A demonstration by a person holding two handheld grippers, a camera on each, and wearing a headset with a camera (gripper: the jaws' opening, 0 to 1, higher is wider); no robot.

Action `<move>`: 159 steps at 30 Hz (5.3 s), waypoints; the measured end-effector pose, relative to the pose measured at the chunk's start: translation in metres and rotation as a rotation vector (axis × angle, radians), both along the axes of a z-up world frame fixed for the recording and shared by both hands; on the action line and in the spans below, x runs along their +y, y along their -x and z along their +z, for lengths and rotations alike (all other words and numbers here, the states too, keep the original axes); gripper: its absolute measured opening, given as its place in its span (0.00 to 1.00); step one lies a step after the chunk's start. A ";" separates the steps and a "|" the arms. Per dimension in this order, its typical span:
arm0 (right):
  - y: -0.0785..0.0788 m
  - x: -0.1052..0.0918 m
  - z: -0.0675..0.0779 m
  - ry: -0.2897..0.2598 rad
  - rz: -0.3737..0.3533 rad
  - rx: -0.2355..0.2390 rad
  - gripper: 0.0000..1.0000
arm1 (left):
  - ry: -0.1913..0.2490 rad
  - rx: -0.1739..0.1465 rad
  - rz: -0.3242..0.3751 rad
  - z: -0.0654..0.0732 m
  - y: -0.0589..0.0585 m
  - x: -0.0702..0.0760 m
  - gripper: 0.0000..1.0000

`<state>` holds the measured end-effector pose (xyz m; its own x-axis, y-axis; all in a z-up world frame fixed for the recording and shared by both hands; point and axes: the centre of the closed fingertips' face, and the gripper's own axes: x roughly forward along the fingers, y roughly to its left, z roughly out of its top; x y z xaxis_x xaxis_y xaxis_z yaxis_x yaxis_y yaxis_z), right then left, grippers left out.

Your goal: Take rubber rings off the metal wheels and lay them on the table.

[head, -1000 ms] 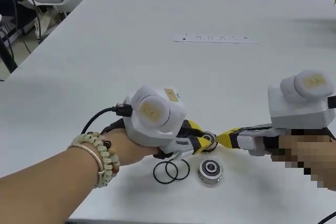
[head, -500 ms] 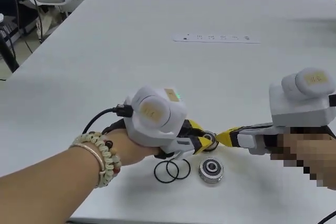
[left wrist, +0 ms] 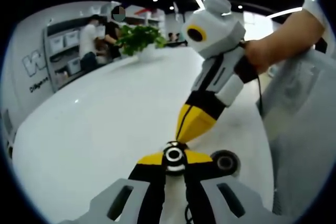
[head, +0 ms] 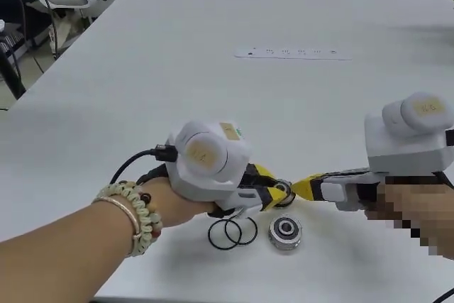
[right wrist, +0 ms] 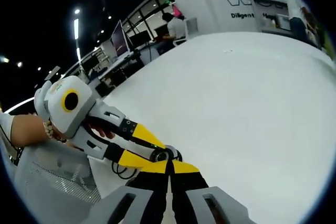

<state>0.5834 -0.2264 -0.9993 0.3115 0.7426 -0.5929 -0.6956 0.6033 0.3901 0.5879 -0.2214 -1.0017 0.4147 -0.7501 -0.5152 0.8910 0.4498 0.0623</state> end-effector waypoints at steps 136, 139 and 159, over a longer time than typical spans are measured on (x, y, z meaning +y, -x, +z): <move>-0.021 -0.006 0.042 -0.173 -0.122 -0.014 0.00 | 0.045 -0.129 -0.073 0.113 0.018 0.021 0.57; -0.021 -0.008 0.045 -0.182 -0.124 -0.020 0.00 | 0.061 -0.145 -0.045 0.124 0.022 0.032 0.60; -0.017 0.001 0.065 -0.261 -0.106 -0.025 0.00 | 0.064 -0.154 0.095 0.135 0.073 0.098 0.76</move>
<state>0.6002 -0.2250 -0.9341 0.4079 0.8316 -0.3769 -0.6452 0.5546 0.5255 0.5153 -0.1236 -0.8671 0.5553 -0.7333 -0.3924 0.8266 0.5387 0.1632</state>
